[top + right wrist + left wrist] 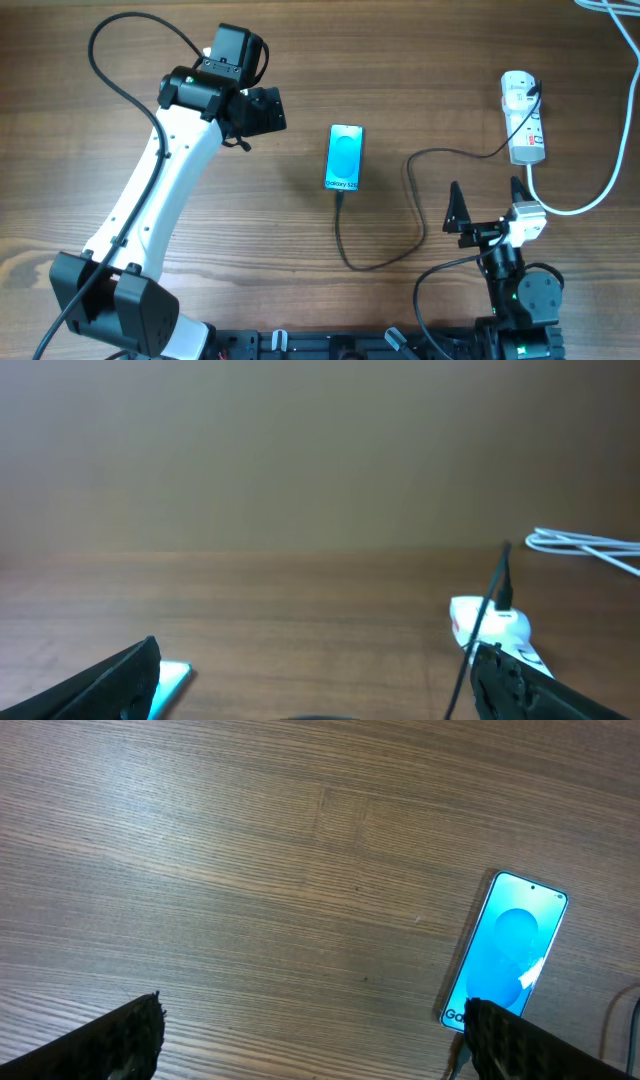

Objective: Plug charger to phone and switch on socket

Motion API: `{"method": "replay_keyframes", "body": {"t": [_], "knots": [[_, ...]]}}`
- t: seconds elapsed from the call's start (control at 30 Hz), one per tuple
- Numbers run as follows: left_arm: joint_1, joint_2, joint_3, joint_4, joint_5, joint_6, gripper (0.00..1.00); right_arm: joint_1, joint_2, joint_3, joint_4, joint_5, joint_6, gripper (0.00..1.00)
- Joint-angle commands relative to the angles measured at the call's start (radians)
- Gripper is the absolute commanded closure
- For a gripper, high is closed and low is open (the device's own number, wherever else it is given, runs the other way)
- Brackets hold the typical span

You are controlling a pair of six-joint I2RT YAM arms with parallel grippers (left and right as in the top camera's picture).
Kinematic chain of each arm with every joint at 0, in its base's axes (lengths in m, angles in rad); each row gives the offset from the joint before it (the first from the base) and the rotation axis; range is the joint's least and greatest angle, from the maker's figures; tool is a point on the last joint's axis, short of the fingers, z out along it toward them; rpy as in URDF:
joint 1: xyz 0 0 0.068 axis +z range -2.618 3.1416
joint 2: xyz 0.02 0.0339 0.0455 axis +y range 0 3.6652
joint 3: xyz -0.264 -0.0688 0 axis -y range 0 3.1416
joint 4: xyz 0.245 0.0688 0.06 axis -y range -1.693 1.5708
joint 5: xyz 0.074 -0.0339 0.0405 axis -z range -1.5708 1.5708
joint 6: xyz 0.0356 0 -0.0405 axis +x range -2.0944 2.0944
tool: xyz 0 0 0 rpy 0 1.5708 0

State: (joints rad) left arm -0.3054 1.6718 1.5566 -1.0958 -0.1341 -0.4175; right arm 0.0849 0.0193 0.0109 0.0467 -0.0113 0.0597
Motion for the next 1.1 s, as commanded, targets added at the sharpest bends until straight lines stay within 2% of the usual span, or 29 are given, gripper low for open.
{"method": "replay_keyframes", "body": {"t": [0.0,0.13,0.43,0.63,1.07], "knots": [[0.007,0.001,-0.002,0.003,-0.013,-0.009,0.00,-0.032,-0.016,-0.006,-0.045,-0.017,-0.069,0.00],[0.007,0.001,-0.002,0.003,-0.013,-0.010,0.00,-0.036,-0.016,-0.006,-0.047,-0.013,-0.166,0.00],[0.007,0.001,-0.002,0.003,-0.013,-0.009,0.00,-0.058,-0.016,-0.006,-0.048,-0.013,-0.117,0.00],[0.007,0.001,-0.002,0.003,-0.013,-0.009,0.00,-0.028,-0.016,-0.006,-0.046,-0.020,-0.161,0.00],[0.007,0.001,-0.002,0.003,-0.013,-0.009,0.00,-0.030,-0.016,-0.006,-0.044,-0.021,-0.162,0.00]]}}
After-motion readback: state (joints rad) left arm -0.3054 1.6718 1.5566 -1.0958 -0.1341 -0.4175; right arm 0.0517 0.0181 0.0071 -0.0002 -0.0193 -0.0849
